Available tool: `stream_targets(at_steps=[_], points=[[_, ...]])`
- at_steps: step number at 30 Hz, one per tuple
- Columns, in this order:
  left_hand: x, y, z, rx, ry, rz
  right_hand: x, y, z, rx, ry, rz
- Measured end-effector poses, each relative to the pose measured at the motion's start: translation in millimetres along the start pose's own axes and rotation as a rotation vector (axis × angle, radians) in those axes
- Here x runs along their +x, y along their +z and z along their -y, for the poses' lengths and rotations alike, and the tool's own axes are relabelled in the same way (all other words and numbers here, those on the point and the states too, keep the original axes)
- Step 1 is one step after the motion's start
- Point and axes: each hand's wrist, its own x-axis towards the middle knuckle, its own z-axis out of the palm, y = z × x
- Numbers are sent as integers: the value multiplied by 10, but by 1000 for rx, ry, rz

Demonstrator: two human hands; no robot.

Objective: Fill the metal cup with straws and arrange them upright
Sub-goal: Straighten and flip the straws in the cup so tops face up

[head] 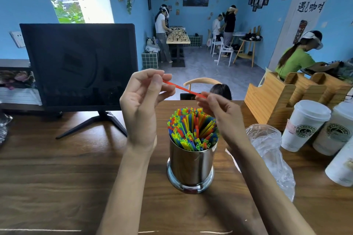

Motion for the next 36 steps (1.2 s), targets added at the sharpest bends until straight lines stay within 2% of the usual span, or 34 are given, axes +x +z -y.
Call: stream_targets(at_steps=[2, 4, 6, 9, 10, 13, 17, 20, 22, 33, 36], points=[[-31, -39, 21, -38, -33, 49, 37, -9, 116, 305, 91, -96], [-75, -72, 51, -25, -64, 146, 94, -32, 224, 497, 109, -201], [-109, -101, 81, 40, -104, 286, 151, -49, 301, 555, 47, -269], [-131, -115, 125, 238, -149, 453, 212, -73, 363, 444, -115, -313], [-133, -116, 159, 327, -152, 425, 224, -98, 364, 386, -174, -330], [-102, -144, 307, 689, -120, 205, 228, -182, 348, 161, -330, -372], [-57, -227, 516, 1021, -235, 206, 101, -147, 191, -201, -377, -151], [-69, -245, 586, 1113, -262, 210, 28, -121, -46, -529, -348, 79], [-72, -242, 618, 1111, -293, 200, -4, -105, -136, -632, -301, 195], [-20, -274, 693, 990, -264, 142, -42, -72, -139, -604, -252, 199], [-11, -265, 687, 862, -162, 87, -51, -61, -134, -573, -241, 198]])
